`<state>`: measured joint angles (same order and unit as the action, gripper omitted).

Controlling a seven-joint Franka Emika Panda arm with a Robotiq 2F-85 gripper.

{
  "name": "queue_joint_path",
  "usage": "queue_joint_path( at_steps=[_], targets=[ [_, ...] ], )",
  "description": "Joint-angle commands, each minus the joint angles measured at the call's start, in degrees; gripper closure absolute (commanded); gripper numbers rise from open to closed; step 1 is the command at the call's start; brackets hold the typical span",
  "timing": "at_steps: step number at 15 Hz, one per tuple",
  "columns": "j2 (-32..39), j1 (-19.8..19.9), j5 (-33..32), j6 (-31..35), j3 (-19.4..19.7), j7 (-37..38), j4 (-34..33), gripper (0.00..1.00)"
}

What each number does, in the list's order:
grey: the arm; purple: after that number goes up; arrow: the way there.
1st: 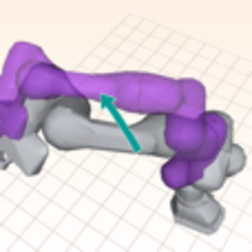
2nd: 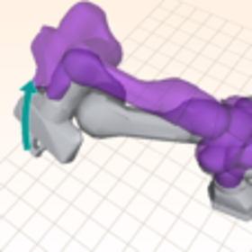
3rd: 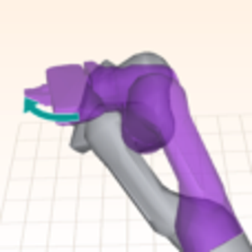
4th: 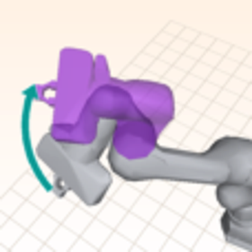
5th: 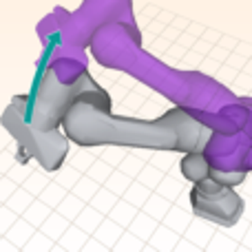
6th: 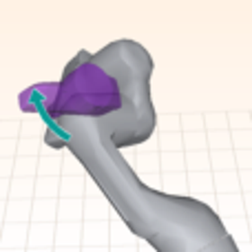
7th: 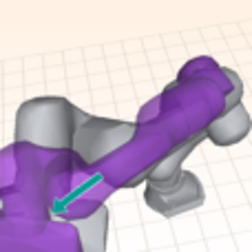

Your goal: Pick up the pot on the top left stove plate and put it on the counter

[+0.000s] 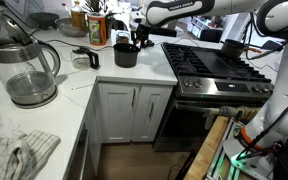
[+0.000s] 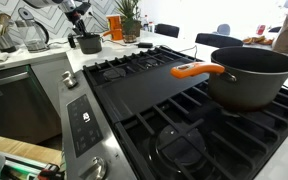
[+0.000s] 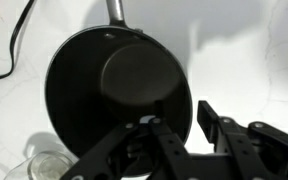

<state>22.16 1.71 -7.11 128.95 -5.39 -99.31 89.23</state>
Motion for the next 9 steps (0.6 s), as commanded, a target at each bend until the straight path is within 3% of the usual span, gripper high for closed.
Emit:
queue_joint_path(
  at_steps=[1,5,9],
  targets=[
    [-3.29,-0.74,2.34,-1.56,-0.63,2.41,0.08,0.27],
    [-8.04,-2.10,7.04,-5.30,-1.40,11.77,1.67,0.01],
    [-13.31,-4.70,3.13,-6.32,-0.18,28.73,4.93,0.00]
  ],
)
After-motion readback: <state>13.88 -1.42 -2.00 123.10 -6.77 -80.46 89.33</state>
